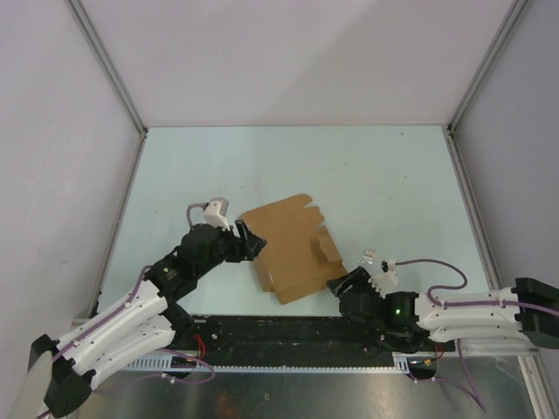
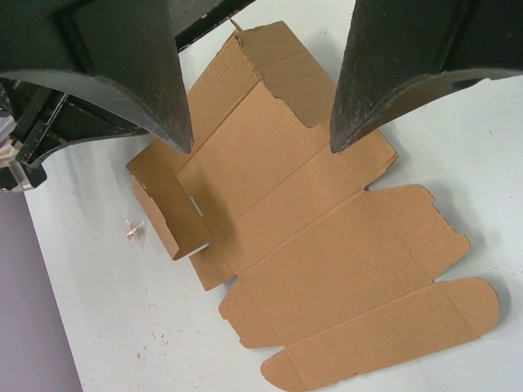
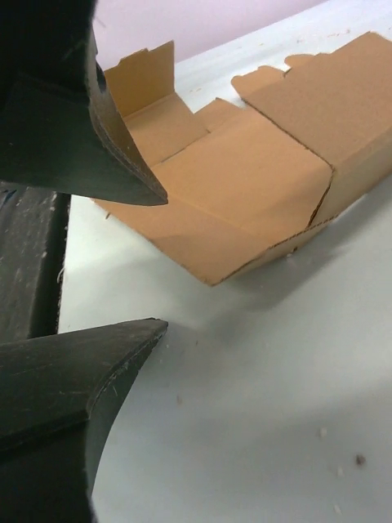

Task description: Fold the paper box

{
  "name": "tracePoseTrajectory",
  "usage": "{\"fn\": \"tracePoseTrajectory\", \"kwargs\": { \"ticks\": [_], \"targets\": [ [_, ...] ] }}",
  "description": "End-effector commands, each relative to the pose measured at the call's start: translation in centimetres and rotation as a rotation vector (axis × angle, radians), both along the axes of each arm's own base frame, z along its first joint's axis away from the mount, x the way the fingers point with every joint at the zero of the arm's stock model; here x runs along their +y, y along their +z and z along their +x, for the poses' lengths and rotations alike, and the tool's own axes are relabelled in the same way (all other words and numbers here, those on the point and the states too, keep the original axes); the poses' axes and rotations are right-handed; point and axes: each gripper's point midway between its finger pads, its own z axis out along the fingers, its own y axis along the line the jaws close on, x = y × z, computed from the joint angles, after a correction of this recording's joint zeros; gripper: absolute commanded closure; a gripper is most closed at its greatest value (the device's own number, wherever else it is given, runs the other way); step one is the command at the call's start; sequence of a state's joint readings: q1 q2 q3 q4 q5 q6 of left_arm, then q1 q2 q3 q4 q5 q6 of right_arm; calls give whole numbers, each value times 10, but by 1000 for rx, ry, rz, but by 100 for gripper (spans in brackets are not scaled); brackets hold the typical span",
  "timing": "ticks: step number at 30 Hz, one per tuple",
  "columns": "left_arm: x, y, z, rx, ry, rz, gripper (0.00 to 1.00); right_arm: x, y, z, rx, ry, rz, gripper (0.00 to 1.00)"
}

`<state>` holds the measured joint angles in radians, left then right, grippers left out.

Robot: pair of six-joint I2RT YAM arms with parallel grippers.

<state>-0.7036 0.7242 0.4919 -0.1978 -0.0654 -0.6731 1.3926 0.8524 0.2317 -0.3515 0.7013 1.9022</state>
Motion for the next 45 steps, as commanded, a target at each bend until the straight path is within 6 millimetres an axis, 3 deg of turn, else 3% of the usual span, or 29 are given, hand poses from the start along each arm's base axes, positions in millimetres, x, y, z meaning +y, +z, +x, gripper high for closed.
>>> {"fn": "tracePoseTrajectory", "kwargs": {
  "ticks": [1,5,11,16,28,32,36,38,39,40,41,45],
  "targets": [
    [0,2,-1,-9,-11,-16,27,17,11,15,-40,-128,114,38],
    [-1,3,-2,-10,-20,-22,27,26,-9,19,-28,-179,119,42],
    [-1,5,-5,-17,-28,-33,27,55,-19,18,20,-186,218,44],
    [0,4,-6,-15,-28,-33,27,51,-29,19,19,-206,196,48],
    [0,2,-4,-14,-27,-22,27,-8,1,54,-104,-162,-68,71],
    [0,3,-3,-17,-26,-20,27,-37,12,65,-99,-131,-147,82],
    [0,2,-3,-13,-27,-17,27,-54,20,71,-110,-118,-171,97],
    [0,3,-3,-13,-29,-18,27,-55,21,71,-100,-99,-163,93],
    [1,2,-3,-11,-28,-17,27,-59,23,75,-103,-99,-166,86],
    [1,1,-4,-11,-29,-18,27,-58,22,75,-93,-94,-159,72],
    [1,2,-4,-13,-31,-20,27,-53,22,73,-76,-76,-133,67],
    [0,1,-5,-7,-34,-20,27,-46,8,64,3,-64,-109,54]
  ]
}}
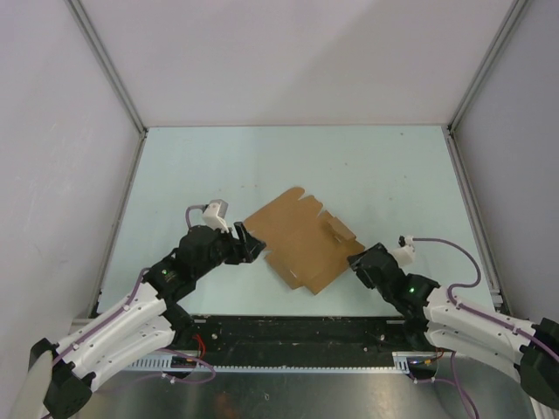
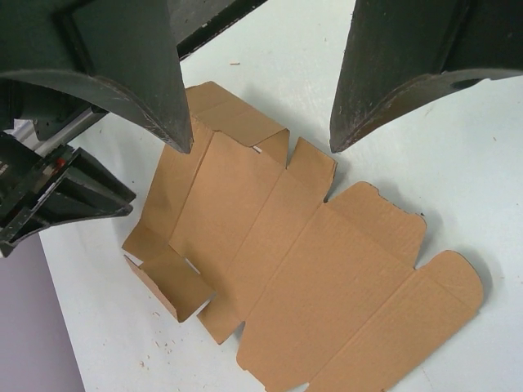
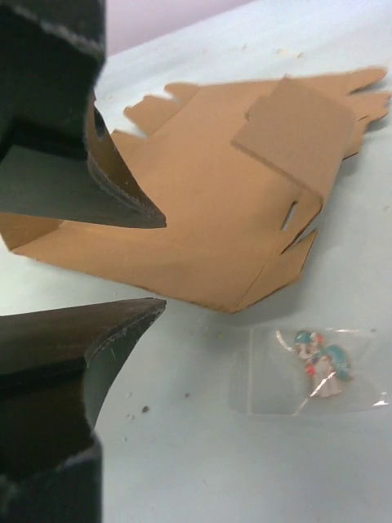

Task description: Fold the paper box

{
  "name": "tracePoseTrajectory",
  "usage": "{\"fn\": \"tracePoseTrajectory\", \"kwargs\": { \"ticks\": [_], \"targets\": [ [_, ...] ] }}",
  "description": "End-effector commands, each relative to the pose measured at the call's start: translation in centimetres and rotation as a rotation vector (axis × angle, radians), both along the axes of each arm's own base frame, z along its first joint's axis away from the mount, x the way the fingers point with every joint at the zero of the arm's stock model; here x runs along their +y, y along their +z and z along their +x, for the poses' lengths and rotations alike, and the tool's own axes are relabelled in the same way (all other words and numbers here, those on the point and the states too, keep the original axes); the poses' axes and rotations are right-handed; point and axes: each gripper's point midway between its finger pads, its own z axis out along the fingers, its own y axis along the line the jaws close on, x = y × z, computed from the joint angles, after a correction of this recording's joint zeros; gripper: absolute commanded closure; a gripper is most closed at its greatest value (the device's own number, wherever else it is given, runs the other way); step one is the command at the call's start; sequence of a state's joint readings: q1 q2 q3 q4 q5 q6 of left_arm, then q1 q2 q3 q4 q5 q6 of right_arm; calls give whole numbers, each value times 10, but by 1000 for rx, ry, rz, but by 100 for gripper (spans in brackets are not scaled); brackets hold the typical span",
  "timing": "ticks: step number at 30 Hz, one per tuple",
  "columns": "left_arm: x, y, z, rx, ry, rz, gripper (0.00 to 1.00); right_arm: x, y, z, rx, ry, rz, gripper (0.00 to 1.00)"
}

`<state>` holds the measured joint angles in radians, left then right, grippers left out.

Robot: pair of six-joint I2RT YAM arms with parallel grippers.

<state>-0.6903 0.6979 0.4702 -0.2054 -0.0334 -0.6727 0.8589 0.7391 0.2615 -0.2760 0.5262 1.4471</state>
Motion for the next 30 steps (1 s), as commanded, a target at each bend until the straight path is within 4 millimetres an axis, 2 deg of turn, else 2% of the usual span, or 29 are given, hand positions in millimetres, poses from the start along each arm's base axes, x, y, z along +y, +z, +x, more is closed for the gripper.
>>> {"fn": "tracePoseTrajectory", "kwargs": {
  "ticks": [1,6,11,12,17,30],
  "targets": [
    [-1,6,0,-20,-19,-13,27,10,-22,-18,102,83,-7,51],
    [-1,6,1,-24,-23,0,27,23,-34,-25,112,100,67,47],
    [-1,6,2,-18,-21,5,27,23,-54,-30,129,61,114,46],
    [-1,6,2,-14,-21,8,27,29,-50,-25,104,59,147,46],
    [-3,8,5,-12,-20,10,27,28,-58,-23,99,43,124,48],
    [-2,10,3,-23,-22,6,27,33,-49,-1,-10,39,91,62]
  ]
}}
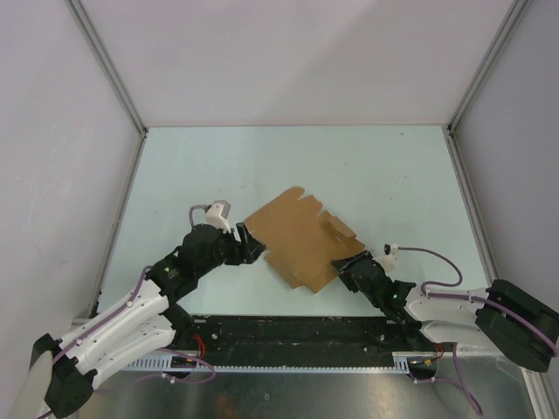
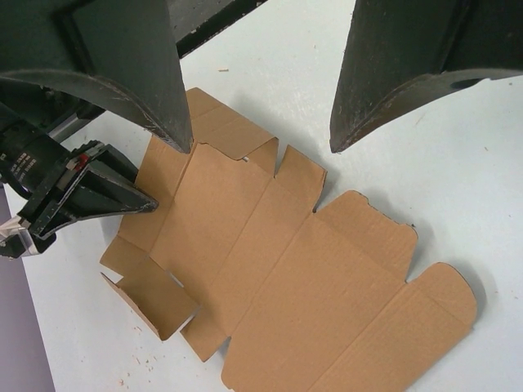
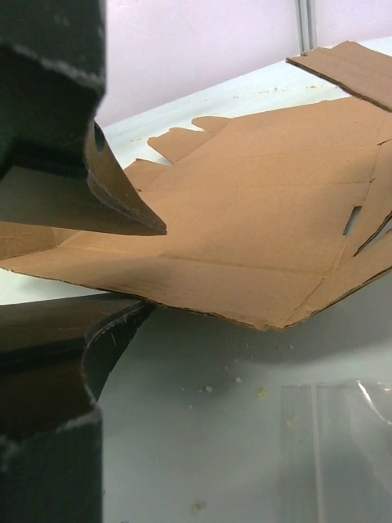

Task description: Fold the paper box

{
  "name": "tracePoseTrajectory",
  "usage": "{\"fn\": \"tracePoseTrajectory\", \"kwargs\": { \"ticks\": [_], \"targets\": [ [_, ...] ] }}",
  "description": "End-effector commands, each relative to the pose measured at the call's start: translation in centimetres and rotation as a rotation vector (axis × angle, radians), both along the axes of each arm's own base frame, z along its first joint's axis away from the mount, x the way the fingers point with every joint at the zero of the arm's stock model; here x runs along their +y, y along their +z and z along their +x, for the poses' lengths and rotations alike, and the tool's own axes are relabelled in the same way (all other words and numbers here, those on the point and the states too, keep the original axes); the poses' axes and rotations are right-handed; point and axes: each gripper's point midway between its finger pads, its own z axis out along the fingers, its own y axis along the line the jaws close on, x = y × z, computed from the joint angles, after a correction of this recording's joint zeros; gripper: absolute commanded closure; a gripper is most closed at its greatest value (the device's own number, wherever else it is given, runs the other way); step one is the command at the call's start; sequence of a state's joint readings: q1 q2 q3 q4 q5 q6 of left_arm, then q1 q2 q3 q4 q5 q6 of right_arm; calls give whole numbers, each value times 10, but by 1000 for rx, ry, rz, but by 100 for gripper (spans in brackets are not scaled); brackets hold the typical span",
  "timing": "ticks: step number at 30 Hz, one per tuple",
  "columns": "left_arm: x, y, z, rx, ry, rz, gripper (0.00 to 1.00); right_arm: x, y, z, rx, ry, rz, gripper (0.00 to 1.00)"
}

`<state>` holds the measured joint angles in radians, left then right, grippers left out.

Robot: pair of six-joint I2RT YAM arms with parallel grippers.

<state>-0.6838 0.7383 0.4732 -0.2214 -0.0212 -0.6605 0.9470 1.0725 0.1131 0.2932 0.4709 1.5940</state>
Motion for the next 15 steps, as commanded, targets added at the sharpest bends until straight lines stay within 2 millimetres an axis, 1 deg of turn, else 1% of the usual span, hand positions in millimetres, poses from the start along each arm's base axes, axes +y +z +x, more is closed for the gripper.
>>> {"fn": "tracePoseTrajectory", "kwargs": {
  "ticks": [1,2,3,5,6,7,8,10,13,15],
  "targets": [
    [-1,20,3,-55,-12,-28,27,-17,-15,3,-34,5,-134,64],
    [0,20,3,-56,-11,-29,27,-17,-13,5,-45,6,-139,65],
    [0,21,2,-61,-11,-32,27,-16,-11,7,-56,14,-142,69],
    [2,19,0,-56,-9,-29,27,-16,-8,11,-73,31,-176,71],
    [2,21,0,-62,-8,-33,27,-15,-5,14,-82,36,-184,76],
    [3,20,0,-59,-9,-29,27,-15,-4,15,-88,45,-195,78],
    [4,20,0,-60,-7,-30,27,-13,0,19,-105,56,-211,80],
    [5,20,-1,-59,-6,-27,27,-12,3,19,-110,79,-230,85],
    [6,22,-2,-64,-6,-28,27,-8,16,23,-137,122,-250,88],
    [6,23,-2,-67,-6,-26,27,-6,29,26,-165,158,-262,90]
  ]
}}
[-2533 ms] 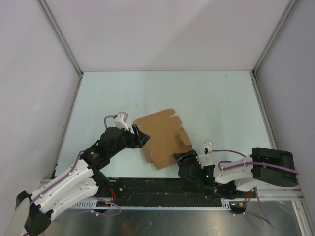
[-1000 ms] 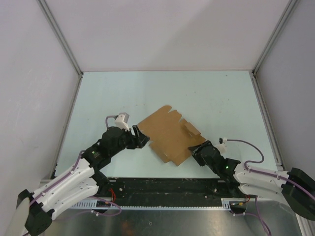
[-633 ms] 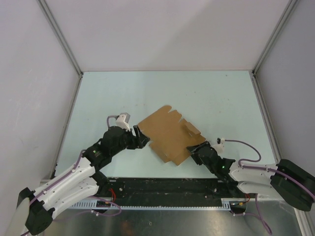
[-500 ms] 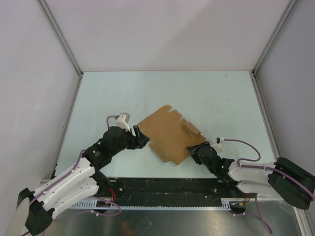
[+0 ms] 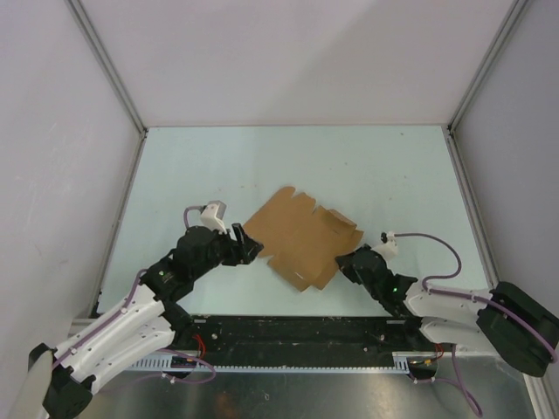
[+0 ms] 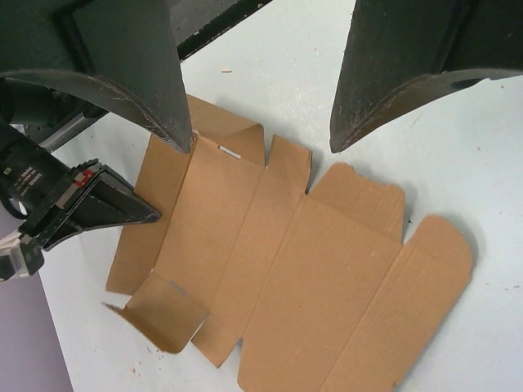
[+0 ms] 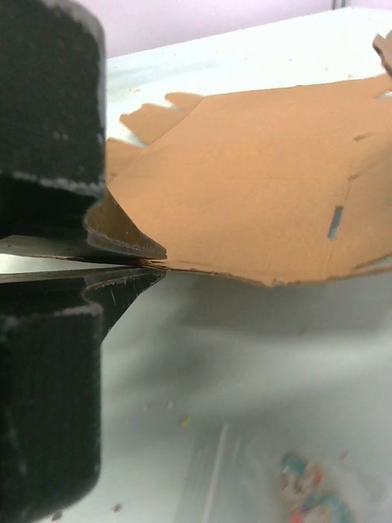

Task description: Fold the paper box

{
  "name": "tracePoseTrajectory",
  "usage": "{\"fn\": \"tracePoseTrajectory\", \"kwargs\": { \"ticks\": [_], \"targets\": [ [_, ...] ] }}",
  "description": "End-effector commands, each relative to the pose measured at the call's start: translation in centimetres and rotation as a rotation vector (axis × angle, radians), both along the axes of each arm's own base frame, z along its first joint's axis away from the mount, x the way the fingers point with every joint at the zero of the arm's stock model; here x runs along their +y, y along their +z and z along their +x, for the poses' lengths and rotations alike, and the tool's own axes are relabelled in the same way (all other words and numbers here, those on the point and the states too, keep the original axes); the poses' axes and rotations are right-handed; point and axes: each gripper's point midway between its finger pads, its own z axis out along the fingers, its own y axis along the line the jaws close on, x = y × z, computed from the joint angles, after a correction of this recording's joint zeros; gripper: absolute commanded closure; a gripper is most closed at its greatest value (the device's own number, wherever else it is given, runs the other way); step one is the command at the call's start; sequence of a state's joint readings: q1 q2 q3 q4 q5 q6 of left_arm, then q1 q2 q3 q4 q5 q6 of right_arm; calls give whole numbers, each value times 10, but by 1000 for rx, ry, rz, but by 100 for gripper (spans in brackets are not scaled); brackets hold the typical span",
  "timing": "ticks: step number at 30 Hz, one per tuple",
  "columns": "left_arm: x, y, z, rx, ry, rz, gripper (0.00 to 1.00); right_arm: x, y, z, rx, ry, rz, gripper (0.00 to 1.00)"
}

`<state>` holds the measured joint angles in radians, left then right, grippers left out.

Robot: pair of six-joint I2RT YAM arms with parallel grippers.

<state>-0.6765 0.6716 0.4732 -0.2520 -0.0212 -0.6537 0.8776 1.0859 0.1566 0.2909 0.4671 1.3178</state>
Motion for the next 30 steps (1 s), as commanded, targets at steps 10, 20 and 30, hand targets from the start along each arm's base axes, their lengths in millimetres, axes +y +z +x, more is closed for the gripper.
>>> {"fn": "tracePoseTrajectory", "kwargs": {
  "ticks": [10,20,30],
  "targets": [
    [4,11,1,-35,-2,-4,27,-21,101,21,-148,187,-58,96],
    [7,23,0,-65,-14,8,26,13,113,5,32,630,16,99],
    [4,21,-13,-74,-108,34,27,-6,107,17,170,712,-226,100]
  ]
}}
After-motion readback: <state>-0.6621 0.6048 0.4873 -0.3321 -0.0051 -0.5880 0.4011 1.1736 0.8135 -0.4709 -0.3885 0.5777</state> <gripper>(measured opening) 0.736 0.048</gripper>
